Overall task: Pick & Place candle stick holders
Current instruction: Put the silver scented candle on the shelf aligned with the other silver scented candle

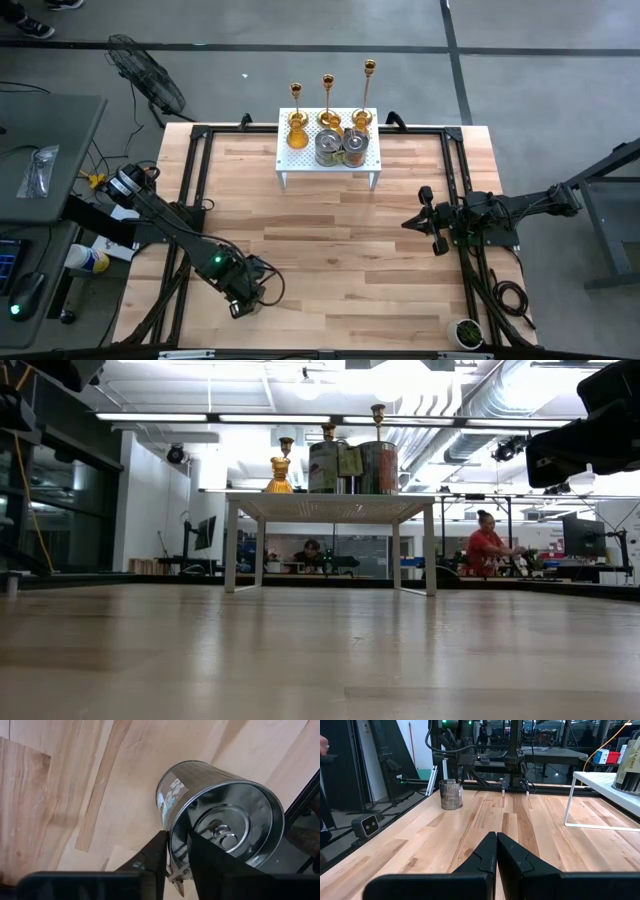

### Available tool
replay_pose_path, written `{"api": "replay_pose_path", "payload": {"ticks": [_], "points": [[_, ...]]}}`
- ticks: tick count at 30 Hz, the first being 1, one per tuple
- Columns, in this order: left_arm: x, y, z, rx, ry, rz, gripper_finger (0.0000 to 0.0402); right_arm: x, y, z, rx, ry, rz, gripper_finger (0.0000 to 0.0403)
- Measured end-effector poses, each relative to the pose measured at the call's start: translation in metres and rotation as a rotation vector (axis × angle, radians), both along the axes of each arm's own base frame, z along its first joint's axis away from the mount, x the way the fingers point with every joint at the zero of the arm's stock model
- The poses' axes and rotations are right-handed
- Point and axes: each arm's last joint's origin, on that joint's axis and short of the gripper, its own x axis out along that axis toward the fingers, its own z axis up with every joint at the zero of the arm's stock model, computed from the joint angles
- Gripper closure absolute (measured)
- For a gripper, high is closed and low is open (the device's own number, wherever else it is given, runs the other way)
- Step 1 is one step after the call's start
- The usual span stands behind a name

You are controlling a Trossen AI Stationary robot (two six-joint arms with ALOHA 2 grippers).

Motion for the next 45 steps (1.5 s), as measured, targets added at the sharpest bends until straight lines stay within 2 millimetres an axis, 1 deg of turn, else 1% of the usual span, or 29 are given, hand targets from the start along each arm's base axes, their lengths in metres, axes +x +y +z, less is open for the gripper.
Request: {"api": "replay_pose_path", "payload": {"ticks": [4, 11, 16, 24, 29, 34, 39, 45], "points": [[0.000, 0.000, 0.000, 0.001, 0.004, 0.011, 0.0352, 0.000, 0.000, 0.000, 0.000, 0.000, 0.000, 0.0400], [0.000, 0.000, 0.000, 0.001, 0.005, 0.017, 0.0364, 0.000, 0.000, 0.000, 0.000, 0.000, 0.000, 0.0400], [0.000, 0.000, 0.000, 0.002, 0.009, 0.035, 0.0396, 0.000, 0.000, 0.000, 0.000, 0.001, 0.000, 0.0400], [0.000, 0.000, 0.000, -0.008, 0.014, 0.045, 0.0400, 0.000, 0.000, 0.000, 0.000, 0.001, 0.000, 0.0400], [0.006, 0.006, 0.001, -0.031, 0.023, 0.106, 0.0400, 0.000, 0.000, 0.000, 0.000, 0.000, 0.000, 0.0400], [0.019, 0.013, 0.011, -0.037, -0.020, 0.163, 0.0401, 0.000, 0.000, 0.000, 0.000, 0.001, 0.000, 0.0400], [0.029, 0.026, 0.013, -0.024, -0.033, 0.217, 0.0402, 0.000, 0.000, 0.000, 0.000, 0.001, 0.000, 0.0400], [0.039, 0.045, 0.014, -0.032, -0.027, 0.206, 0.0401, 0.000, 0.000, 0.000, 0.000, 0.000, 0.000, 0.0400]]}}
